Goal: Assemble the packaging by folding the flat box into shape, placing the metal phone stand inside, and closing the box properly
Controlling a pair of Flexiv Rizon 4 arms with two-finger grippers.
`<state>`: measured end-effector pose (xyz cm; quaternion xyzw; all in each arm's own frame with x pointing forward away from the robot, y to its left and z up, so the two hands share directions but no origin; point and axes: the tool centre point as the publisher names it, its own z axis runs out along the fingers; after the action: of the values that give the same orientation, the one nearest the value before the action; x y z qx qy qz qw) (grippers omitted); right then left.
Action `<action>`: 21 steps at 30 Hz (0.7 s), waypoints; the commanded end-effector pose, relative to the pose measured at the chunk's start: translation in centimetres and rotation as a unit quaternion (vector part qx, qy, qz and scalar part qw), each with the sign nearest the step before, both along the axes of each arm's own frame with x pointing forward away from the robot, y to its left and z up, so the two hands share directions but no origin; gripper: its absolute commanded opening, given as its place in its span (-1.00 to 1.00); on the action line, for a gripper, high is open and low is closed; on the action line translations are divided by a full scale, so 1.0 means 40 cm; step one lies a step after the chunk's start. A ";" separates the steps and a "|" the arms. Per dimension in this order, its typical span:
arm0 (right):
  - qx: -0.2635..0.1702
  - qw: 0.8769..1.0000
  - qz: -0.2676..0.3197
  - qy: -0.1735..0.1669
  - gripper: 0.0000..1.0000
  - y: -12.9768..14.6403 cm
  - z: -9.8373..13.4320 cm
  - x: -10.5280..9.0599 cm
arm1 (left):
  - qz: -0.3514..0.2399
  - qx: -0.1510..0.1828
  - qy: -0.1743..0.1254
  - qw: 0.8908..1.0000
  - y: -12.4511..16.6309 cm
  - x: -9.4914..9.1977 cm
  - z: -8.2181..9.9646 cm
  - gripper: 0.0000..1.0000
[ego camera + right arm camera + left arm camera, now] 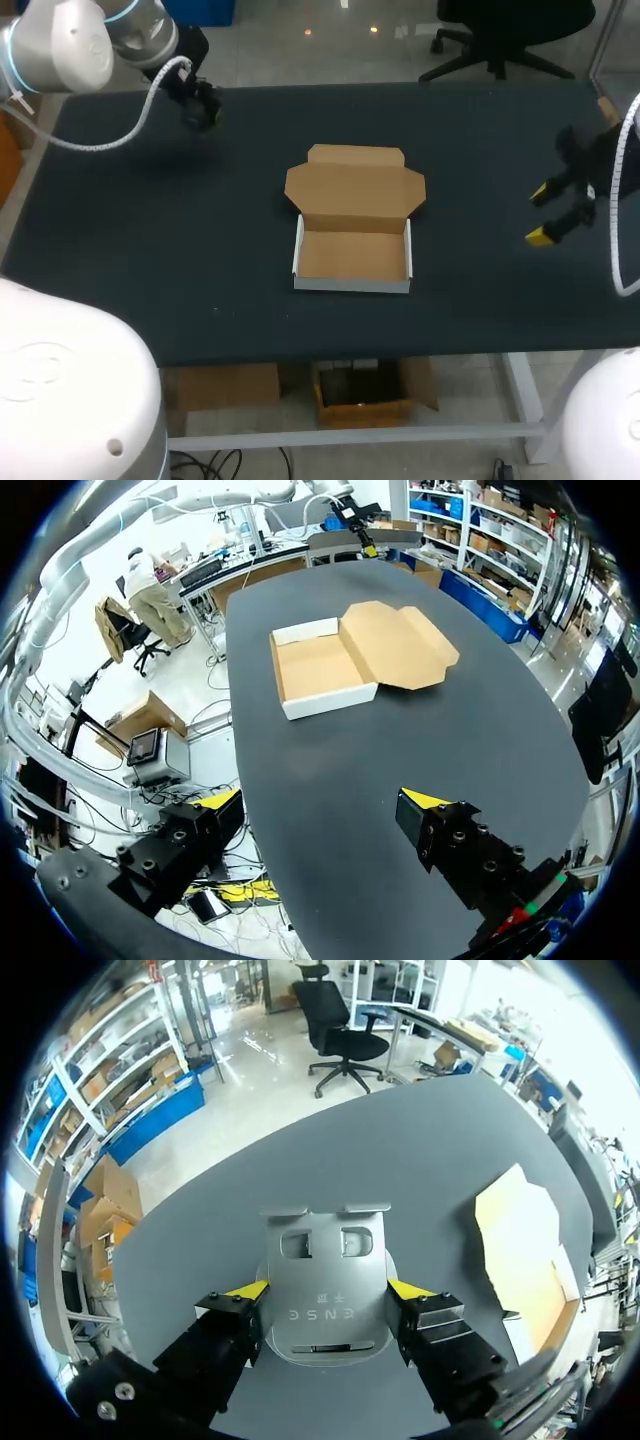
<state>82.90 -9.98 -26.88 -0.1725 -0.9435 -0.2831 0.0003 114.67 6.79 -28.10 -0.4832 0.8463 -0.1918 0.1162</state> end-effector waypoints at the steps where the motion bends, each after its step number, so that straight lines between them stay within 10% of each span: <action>1: -0.003 1.000 -0.003 -0.004 1.00 0.006 0.000 -0.008 | -0.001 0.003 0.002 1.000 -0.015 -0.003 0.013 -1.00; 21: -0.003 1.000 -0.003 -0.004 1.00 0.006 0.000 -0.008 | -0.026 0.012 0.017 0.999 -0.082 -0.060 0.052 -1.00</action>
<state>82.58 -9.67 -26.89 -0.1748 -0.9441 -0.2795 -0.0048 112.41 3.81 -26.31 -0.4610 0.8626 -0.1823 0.1010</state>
